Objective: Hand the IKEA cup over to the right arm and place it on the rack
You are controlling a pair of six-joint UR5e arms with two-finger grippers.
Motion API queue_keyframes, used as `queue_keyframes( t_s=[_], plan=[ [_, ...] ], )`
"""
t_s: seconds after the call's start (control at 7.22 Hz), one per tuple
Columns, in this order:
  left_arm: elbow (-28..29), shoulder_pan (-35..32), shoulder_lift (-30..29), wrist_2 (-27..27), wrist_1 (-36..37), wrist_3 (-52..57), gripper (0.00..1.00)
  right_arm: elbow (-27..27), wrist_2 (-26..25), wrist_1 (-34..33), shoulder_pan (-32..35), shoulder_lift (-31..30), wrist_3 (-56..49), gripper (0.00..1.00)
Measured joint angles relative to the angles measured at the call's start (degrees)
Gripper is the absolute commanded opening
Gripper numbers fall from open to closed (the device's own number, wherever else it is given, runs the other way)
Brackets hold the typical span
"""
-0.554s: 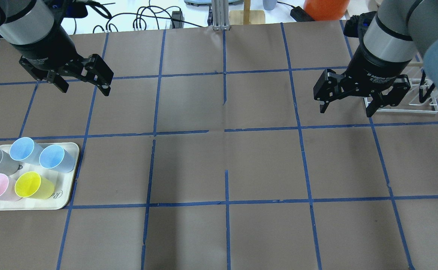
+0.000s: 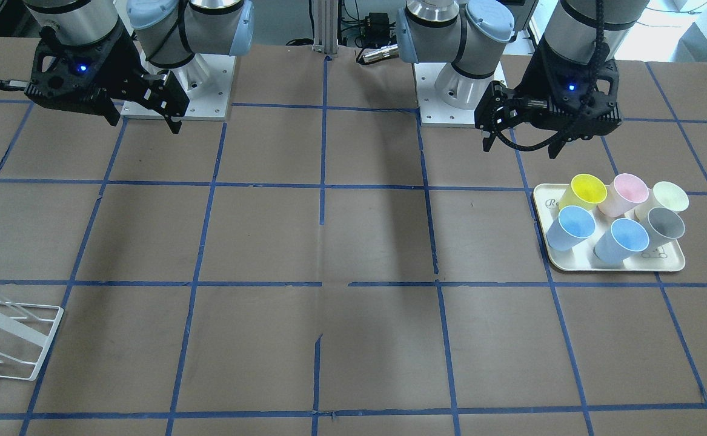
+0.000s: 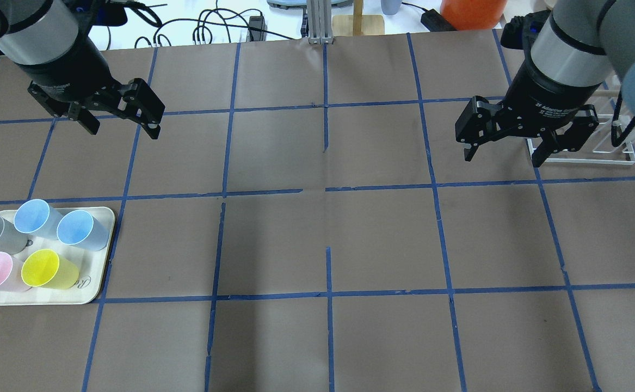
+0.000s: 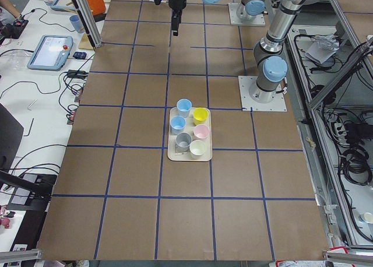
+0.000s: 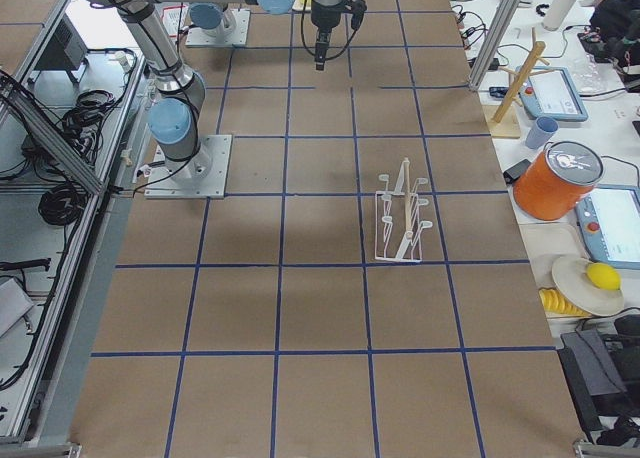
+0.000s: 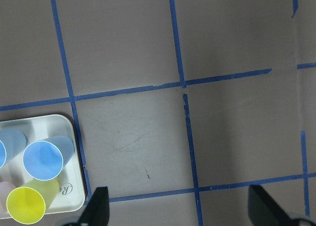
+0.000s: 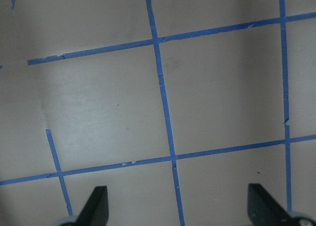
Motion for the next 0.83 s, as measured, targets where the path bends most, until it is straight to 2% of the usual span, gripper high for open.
queue_keyframes(
  t_s=[0.55, 0.83],
  plan=[
    [0.0, 2.0, -0.1, 0.2, -0.3, 2.1, 1.00, 0.4, 0.2, 0.1, 0.0, 0.0, 0.0, 1.00],
    [-1.1, 10.1, -1.3, 0.0, -0.2, 9.1, 1.00, 0.5, 0.2, 0.1, 0.0, 0.1, 0.0, 1.00]
  ],
)
